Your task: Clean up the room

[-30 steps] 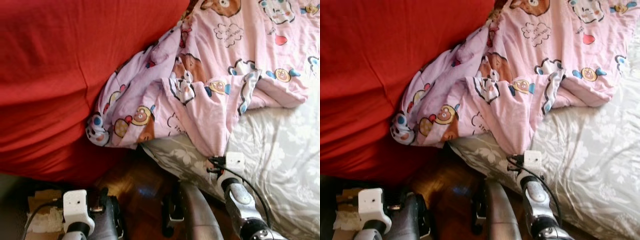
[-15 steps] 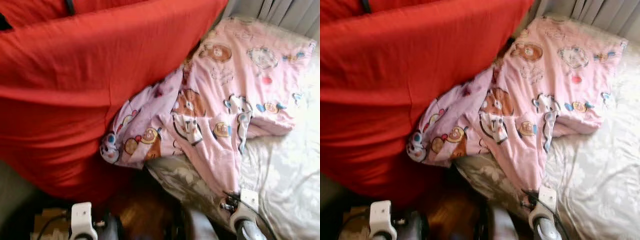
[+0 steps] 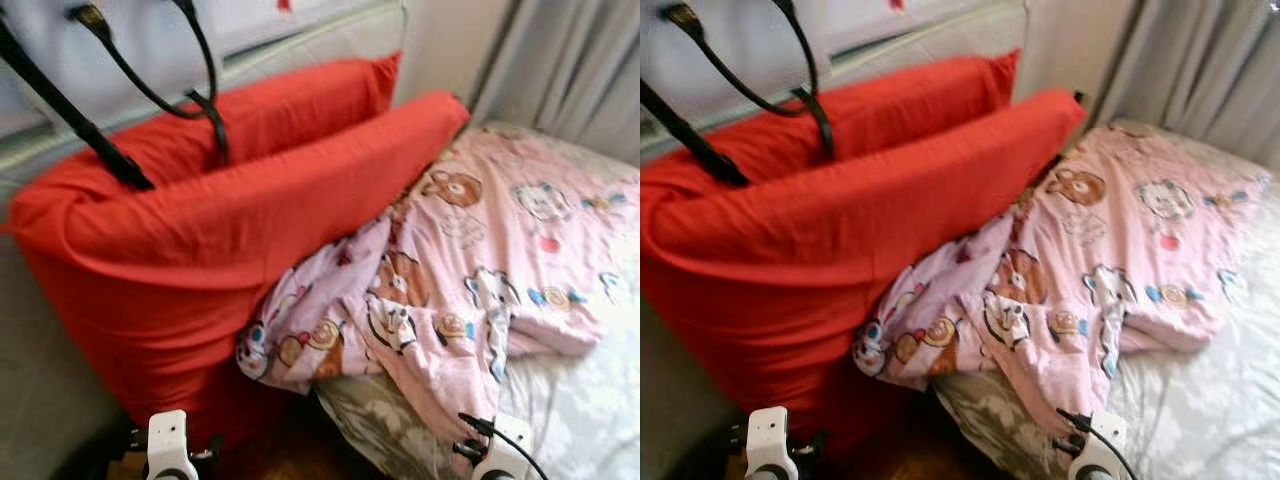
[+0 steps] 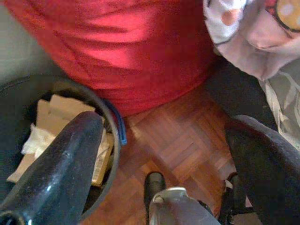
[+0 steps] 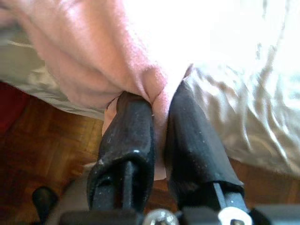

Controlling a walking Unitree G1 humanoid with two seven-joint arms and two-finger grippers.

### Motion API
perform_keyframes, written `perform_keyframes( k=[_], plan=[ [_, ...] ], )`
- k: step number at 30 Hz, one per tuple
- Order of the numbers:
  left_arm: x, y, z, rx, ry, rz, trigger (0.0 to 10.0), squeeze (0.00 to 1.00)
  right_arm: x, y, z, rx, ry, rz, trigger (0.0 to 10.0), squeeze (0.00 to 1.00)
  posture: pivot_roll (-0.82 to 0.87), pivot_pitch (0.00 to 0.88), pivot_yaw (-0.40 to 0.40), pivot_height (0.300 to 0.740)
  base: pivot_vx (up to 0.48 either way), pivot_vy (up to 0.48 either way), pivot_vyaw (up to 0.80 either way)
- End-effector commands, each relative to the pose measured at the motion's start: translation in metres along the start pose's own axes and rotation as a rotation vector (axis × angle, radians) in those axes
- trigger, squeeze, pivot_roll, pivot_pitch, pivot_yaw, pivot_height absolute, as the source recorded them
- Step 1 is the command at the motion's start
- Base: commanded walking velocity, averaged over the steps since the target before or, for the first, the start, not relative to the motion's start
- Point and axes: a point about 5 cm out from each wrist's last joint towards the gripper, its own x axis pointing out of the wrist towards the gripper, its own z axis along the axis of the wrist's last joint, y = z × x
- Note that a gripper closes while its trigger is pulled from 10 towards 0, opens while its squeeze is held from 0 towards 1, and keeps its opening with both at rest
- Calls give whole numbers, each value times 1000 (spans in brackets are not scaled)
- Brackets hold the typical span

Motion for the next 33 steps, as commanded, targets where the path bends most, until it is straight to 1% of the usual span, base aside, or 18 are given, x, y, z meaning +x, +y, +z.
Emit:
perform_keyframes(
  k=[1, 2, 4, 7, 8, 10, 11, 12, 14, 17, 18, 19, 20, 22, 28, 30, 33],
  plan=[
    [-2, 1, -8, -4, 42, 7, 10000, 0, -2, -2, -8, -4, 37, -5, 10000, 0, 41, 0, -75, 740, 0, 0, 0],
    [-4, 3, -16, -15, 82, 15, 10000, 0, -1, 2, -9, -14, 47, 14, 10000, 0, 34, 0, -71, 740, 0, 0, 0],
    [-9, 9, -29, -24, 136, 27, 10000, 0, -1, 6, -8, -10, 51, 21, 10000, 0, 27, 0, -68, 740, 0, 0, 0],
    [-14, 15, -39, -26, 188, 23, 10000, 0, 0, 6, -9, -6, 76, 14, 10000, 0, 23, 0, -67, 740, 0, 0, 0],
    [-14, 15, -39, -26, 188, 23, 10000, 0, 0, 6, -9, -6, 76, 14, 10000, 0, 23, 0, -67, 740, 0, 0, 0],
    [-17, 20, -45, -20, 213, 17, 10000, 0, 0, 6, -9, -21, 81, 17, 10000, 0, 25, 0, -70, 740, 0, 0, 0],
    [-19, 25, -48, -19, 223, 23, 10000, 0, 0, 6, -8, -17, 79, 13, 10000, 0, 24, 0, -69, 740, 0, 0, 0],
    [-22, 32, -50, -17, 229, 45, 10000, 0, 0, 5, -7, -9, 77, 3, 10000, 0, 24, 0, -69, 740, 0, 0, 0],
    [-23, 36, -50, -14, 229, 48, 10000, 0, 1, 5, -6, -11, 76, 1, 10000, 0, 18, 0, -66, 740, 0, 0, 0],
    [-23, 38, -50, -14, 231, 47, 10000, 0, 0, 6, -7, -14, 73, 3, 10000, 0, 15, 0, -62, 740, 0, 0, 0],
    [-23, 39, -50, -16, 231, 50, 10000, 0, 0, 6, -6, -32, 68, 3, 10000, 0, 15, 0, -62, 740, 0, 0, 0],
    [-23, 40, -49, -18, 232, 52, 10000, 0, 1, 7, -5, -81, 64, 3, 10000, 0, 11, 0, -61, 740, 0, 0, 0],
    [-23, 40, -49, -18, 232, 53, 10000, 0, 1, 7, -5, -89, 63, 2, 10000, 0, 11, 0, -61, 740, 0, 0, 0],
    [-22, 39, -48, -20, 234, 52, 10000, 0, 1, 7, -5, -80, 60, 3, 10000, 0, 5, 0, -58, 740, 0, 0, 0],
    [-23, 39, -51, -7, 246, 43, 10000, 0, 1, 7, -4, -98, 63, 6, 10000, 0, -2, 0, -54, 740, 0, 0, 0],
    [-21, 35, -49, -4, 237, 35, 10000, 0, 2, 8, -2, -105, 58, 5, 10000, 0, 1, 0, -54, 740, 0, 0, 0],
    [-20, 33, -47, -3, 228, 30, 10000, 0, 2, 8, -1, -115, 54, 4, 10000, 0, 2, 0, -52, 740, 0, 0, 0]
  ],
)
